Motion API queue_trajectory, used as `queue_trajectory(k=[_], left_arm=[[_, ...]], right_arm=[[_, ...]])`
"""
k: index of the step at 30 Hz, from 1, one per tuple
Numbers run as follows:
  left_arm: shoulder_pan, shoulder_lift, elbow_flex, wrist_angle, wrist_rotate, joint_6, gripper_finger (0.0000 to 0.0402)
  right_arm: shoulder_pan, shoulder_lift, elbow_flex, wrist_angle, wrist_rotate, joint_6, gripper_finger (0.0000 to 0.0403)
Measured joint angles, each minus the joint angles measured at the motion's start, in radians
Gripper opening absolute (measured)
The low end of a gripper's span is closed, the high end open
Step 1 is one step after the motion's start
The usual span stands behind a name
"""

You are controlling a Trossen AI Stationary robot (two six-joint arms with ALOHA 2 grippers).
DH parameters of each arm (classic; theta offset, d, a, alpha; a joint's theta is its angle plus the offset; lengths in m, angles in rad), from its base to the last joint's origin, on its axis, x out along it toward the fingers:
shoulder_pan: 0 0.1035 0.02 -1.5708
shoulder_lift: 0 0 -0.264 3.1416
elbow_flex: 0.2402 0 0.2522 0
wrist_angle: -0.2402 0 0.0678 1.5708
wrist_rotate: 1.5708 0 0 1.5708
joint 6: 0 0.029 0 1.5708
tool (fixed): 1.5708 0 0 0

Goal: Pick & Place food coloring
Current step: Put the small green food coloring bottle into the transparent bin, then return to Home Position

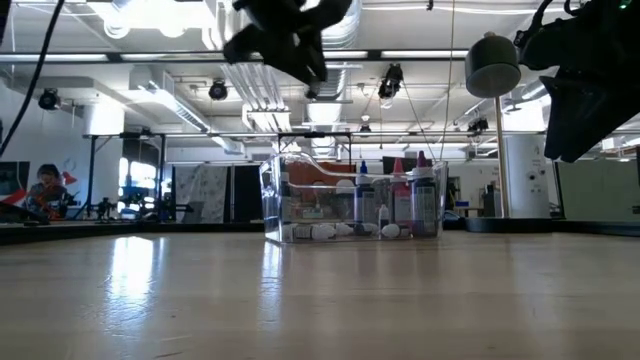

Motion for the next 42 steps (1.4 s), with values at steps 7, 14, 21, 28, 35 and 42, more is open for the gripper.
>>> queue_trajectory(k=[7,14,21,28,35,42], left_arm=[[0.076,-0.014,0.011,-0.026,0.150,0.023,0.0142],[-0.039,-0.150,0.018,-0.029,0.138,0.120,0.0151],[-0.162,-0.281,0.009,-0.042,0.037,0.148,0.0151],[-0.192,-0.349,-0.002,-0.055,0.055,0.045,0.0151],[-0.152,-0.348,-0.162,0.307,0.378,0.214,0.0151],[-0.053,-0.370,-0.496,0.838,0.606,0.198,0.0152]], right_arm=[[0.006,0.000,0.000,0.005,-0.003,0.028,0.0169],[0.006,0.000,0.000,0.005,0.018,0.017,0.0169],[0.000,-0.017,0.000,0.005,0.029,-0.036,0.0169],[0.005,-0.054,0.038,0.022,0.037,-0.005,0.0169],[-0.048,-0.173,0.027,0.268,0.022,-0.340,0.0169],[-0.195,-0.379,-0.110,0.469,-0.134,-0.506,0.0169]])
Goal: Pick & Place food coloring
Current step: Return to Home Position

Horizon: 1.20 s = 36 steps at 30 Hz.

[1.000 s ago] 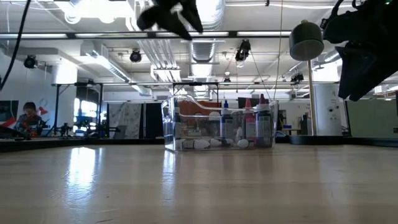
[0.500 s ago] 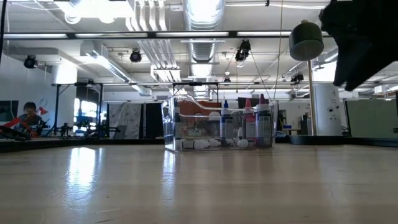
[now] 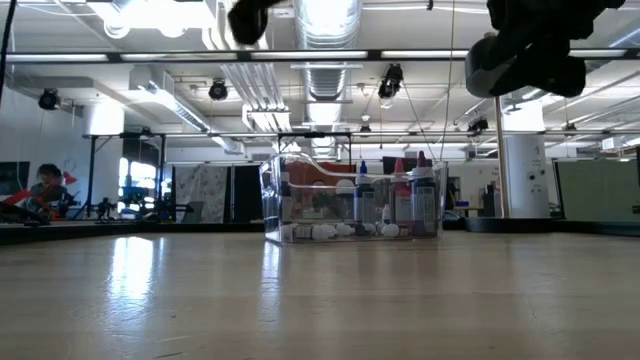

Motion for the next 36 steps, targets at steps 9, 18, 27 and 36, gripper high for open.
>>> queue_trajectory(k=[9,18,27,36], left_arm=[[0.061,-0.204,-0.281,0.216,0.059,0.008,0.0152],[0.107,-0.435,-0.477,0.212,0.046,0.022,0.0152],[0.132,-0.565,-0.638,0.254,0.045,-0.022,0.0152],[0.194,-0.592,-0.760,0.445,0.150,-0.037,0.0152]], right_arm=[[-0.036,-0.327,-0.112,0.144,-0.025,-0.256,0.0169],[-0.054,-0.594,-0.130,0.042,0.078,-0.263,0.0169],[-0.055,-0.789,-0.306,0.332,-0.044,-0.401,0.0169],[-0.054,-0.893,-0.671,0.909,-0.142,-0.464,0.0169]])
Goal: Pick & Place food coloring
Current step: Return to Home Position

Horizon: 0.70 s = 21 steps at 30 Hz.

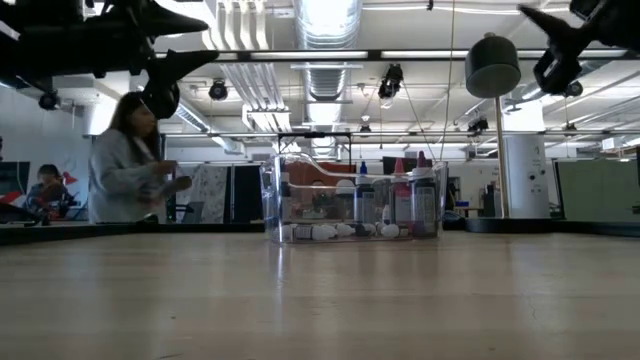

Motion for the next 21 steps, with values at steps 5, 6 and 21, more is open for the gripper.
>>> queue_trajectory(k=[5,6,21], left_arm=[[0.019,0.000,-0.039,0.039,0.043,-0.012,0.0152],[0.021,0.000,-0.042,0.038,0.043,-0.012,0.0152],[0.021,0.011,-0.087,-0.005,0.043,-0.382,0.0151]], right_arm=[[0.000,-0.005,-0.063,0.191,-0.103,-0.074,0.0169],[0.000,-0.006,-0.060,0.188,-0.105,-0.092,0.0169],[0.000,0.015,-0.051,0.189,-0.088,-0.128,0.0169]])
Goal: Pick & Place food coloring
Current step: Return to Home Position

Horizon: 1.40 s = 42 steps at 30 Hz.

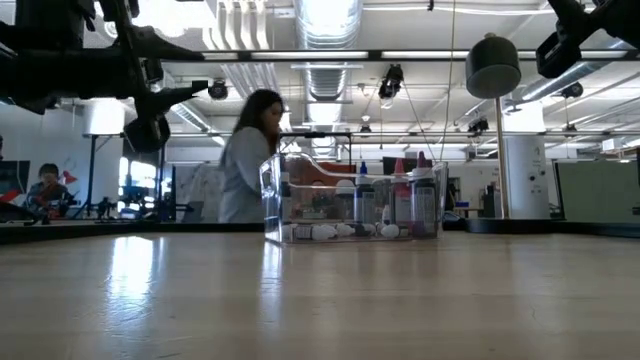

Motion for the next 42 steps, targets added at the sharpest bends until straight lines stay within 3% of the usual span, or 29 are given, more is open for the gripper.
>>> queue_trajectory(k=[3,13,26,33,42], left_arm=[[-0.004,-0.011,0.000,-0.030,-0.001,-0.010,0.0151],[-0.009,-0.256,-0.092,-0.119,0.000,-0.009,0.0151],[-0.009,-0.546,-0.099,-0.458,-0.001,-0.008,0.0151],[-0.009,-0.712,-0.100,-0.555,-0.001,-0.008,0.0151],[-0.009,-0.711,-0.100,-0.586,-0.001,-0.009,0.0151]], right_arm=[[0.000,0.000,0.000,-0.001,0.000,0.000,0.0169],[0.000,-0.004,0.000,-0.001,0.000,0.000,0.0169],[0.000,-0.021,-0.004,-0.002,0.000,0.001,0.0169],[0.000,-0.026,-0.006,-0.002,0.000,0.001,0.0169],[0.000,-0.089,-0.021,-0.032,0.001,0.001,0.0169]])
